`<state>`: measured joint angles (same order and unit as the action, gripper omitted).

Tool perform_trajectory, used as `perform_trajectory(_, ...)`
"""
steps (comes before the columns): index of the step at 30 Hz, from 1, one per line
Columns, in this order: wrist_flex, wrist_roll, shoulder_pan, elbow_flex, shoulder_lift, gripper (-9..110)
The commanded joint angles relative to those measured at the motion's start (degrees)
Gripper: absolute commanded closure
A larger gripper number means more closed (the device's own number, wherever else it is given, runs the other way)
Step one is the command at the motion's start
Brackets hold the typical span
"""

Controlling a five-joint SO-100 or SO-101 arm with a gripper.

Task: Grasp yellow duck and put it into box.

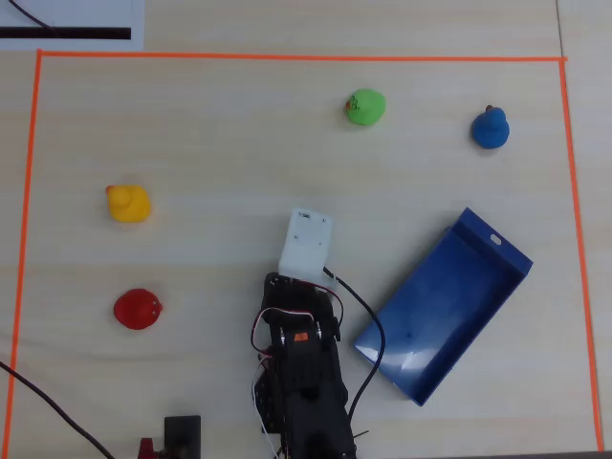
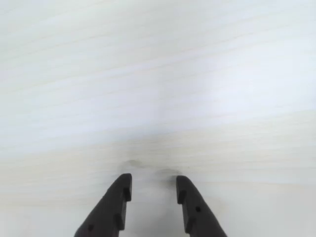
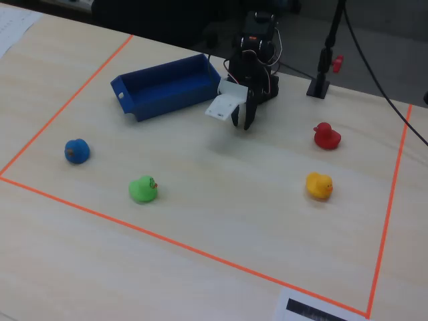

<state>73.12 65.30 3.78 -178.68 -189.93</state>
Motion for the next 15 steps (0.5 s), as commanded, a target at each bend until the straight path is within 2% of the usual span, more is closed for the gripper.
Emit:
perform_trajectory(1,1.41,0.26,1.05,0.44,0.26,92)
perform_trajectory(7,1.23,0.35,1.32,0.44,0.26,97)
perform_trajectory(15,-13.36,2.64,-0.88,8.09,1.32,93)
